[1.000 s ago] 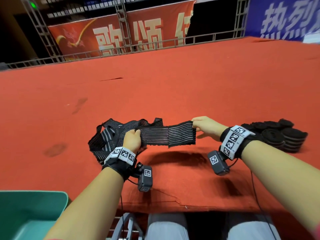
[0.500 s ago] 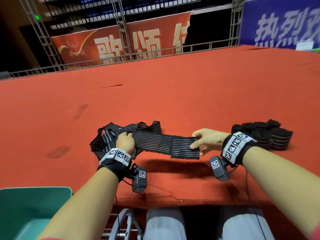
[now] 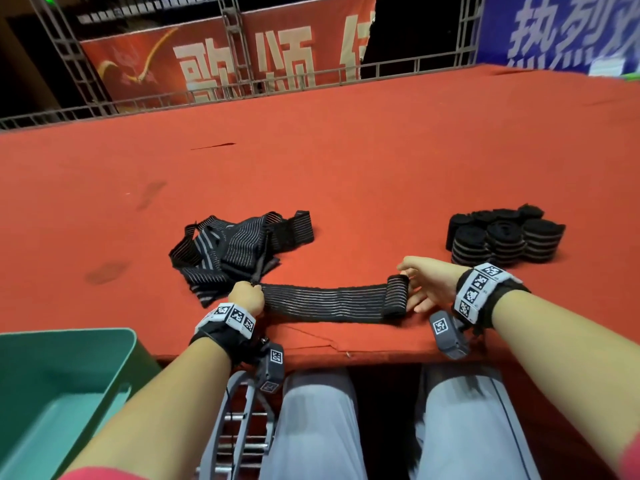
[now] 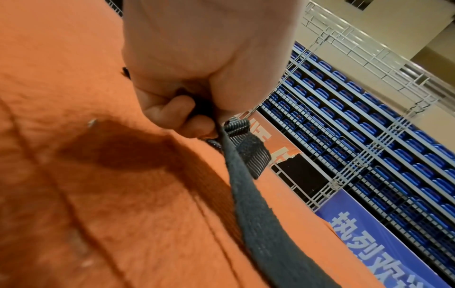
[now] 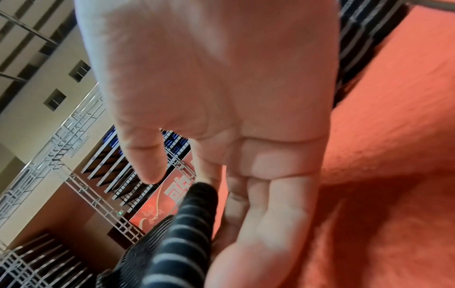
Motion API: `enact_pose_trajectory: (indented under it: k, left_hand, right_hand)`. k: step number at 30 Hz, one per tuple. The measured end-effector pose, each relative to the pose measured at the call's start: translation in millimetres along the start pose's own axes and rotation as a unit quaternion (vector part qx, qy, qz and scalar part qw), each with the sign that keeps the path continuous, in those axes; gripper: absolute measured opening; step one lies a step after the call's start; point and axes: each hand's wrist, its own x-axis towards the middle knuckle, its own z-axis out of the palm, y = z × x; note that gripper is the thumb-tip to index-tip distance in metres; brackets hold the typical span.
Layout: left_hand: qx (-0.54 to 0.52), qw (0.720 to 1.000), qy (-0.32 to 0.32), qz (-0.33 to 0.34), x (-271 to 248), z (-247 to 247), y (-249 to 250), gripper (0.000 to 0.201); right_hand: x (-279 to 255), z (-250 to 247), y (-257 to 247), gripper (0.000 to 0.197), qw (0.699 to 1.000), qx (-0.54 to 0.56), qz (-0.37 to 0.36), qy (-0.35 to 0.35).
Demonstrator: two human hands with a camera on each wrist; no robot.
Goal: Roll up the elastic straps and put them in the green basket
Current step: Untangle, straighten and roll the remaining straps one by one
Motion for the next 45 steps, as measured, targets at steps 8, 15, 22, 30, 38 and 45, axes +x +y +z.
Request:
enact_pose_trajectory:
  k: [8, 15, 22, 30, 38, 45]
  left_hand:
    - [0.029, 0.998, 0.028, -0.037, -7, -1, -8, 0.033]
    - [0.038, 0.998, -0.031, -0.036, -13, -4, -17, 0.035]
    - [0.069, 0.998, -0.003, -0.007, -23, -9, -22, 0.028]
    - [0.113, 0.993, 0.012, 0.016, -36, -8, -23, 0.024]
    - [0.148, 0.988, 0.040, 0.029, -35, -16, -17, 0.030]
    - [0.130, 0.988, 0.038, 0.070, -16, -29, 14, 0.032]
  right_hand:
    - [-9, -19, 17, 0.029, 0.989, -0.119, -0.025, 0.083]
    - [-12, -27, 27, 0.025, 0.960, -0.221, -0.049, 0.168]
    - [-7, -29, 29, 0.027, 0.926, -0.291, -0.091, 0.224]
    - [-9, -24, 35, 0.028, 0.899, -0.345, -0.077, 0.258]
    - [-16, -19, 24, 0.011, 0.871, -0.385, -0.089, 0.292]
    - [0, 5, -27, 0.011, 0.880, -0.368, -0.136, 0.266]
